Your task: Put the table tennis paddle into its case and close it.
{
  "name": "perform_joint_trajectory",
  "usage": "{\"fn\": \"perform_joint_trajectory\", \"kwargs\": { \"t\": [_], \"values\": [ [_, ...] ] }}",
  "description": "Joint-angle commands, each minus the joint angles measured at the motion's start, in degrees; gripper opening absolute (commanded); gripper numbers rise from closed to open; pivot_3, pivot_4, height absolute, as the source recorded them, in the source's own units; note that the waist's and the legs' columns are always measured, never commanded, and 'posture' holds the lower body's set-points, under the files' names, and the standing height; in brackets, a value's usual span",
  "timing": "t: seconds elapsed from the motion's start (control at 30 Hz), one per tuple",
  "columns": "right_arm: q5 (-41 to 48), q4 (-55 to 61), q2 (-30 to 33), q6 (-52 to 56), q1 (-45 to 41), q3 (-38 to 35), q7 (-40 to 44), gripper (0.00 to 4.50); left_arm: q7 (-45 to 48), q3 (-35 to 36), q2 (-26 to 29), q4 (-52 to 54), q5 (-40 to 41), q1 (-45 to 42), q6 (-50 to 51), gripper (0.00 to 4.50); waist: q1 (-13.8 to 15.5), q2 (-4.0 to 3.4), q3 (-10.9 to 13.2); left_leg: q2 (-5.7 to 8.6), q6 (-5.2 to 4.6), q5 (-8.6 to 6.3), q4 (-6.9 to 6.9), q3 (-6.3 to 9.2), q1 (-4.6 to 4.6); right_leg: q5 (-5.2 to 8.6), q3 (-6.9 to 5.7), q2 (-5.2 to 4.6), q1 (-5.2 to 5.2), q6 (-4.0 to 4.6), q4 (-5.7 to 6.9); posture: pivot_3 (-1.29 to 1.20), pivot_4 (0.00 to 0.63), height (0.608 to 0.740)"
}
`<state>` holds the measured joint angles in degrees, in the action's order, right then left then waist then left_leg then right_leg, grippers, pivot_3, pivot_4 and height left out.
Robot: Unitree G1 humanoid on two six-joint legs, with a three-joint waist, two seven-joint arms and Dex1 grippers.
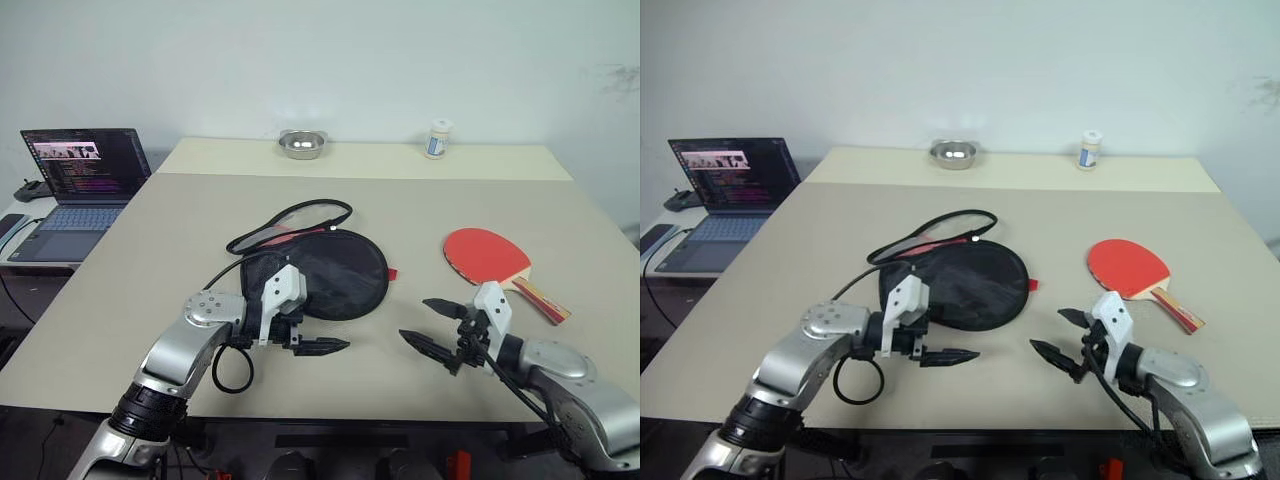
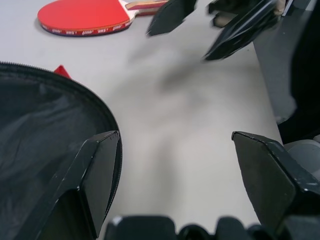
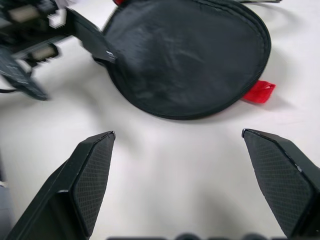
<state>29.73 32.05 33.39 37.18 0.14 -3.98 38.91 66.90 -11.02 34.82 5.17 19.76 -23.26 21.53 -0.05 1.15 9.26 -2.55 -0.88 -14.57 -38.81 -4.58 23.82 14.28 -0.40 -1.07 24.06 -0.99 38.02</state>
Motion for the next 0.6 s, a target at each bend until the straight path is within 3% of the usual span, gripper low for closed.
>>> {"fn": "perform_joint_trajectory", "kwargs": {
  "t": [0.03, 0.2, 0.4, 0.6],
  "values": [
    [2.59, 3.88, 1.19, 1.15, 0.38, -3.08, -0.61, 4.47, -0.11, 1.35, -0.04, -1.83, -1.01, -2.85, -3.18, 3.96, 0.00, 0.02, -0.01, 0.00, 0.00, 0.00, 0.00, 0.00, -0.02, 0.00, 0.01, 0.00, -0.01, 0.00, 0.00, 0.00, 0.150, 0.740],
    [3.70, 5.00, 2.06, 2.33, 1.11, -5.13, -1.55, 4.47, 0.07, 3.21, 1.03, -3.79, -0.92, -4.83, -4.59, 3.96, -0.01, 0.03, -0.01, 0.01, 0.00, 0.00, 0.00, -0.01, -0.01, 0.00, 0.00, 0.00, -0.01, 0.00, -0.01, 0.00, 0.150, 0.740],
    [11.55, 8.78, 2.79, 7.77, -0.67, -7.05, -2.43, 4.47, 5.21, 2.54, 5.29, -10.20, -4.23, -5.99, -11.80, 3.96, -0.06, 0.02, -0.01, -0.05, 0.00, 0.00, 0.03, 0.00, -0.03, 0.01, 0.00, 0.00, 0.00, 0.02, 0.00, 0.00, 0.150, 0.740],
    [11.11, 7.67, 2.29, 7.73, -5.17, -3.39, -3.31, 4.47, 6.89, -1.27, 1.24, -25.48, -10.38, -13.47, -21.46, 3.96, 0.30, 0.08, -0.02, 0.04, 0.00, 0.00, -0.03, 0.01, -0.01, 0.01, -0.05, 0.01, -0.02, 0.02, -0.01, 0.00, 0.150, 0.740]
  ]
}}
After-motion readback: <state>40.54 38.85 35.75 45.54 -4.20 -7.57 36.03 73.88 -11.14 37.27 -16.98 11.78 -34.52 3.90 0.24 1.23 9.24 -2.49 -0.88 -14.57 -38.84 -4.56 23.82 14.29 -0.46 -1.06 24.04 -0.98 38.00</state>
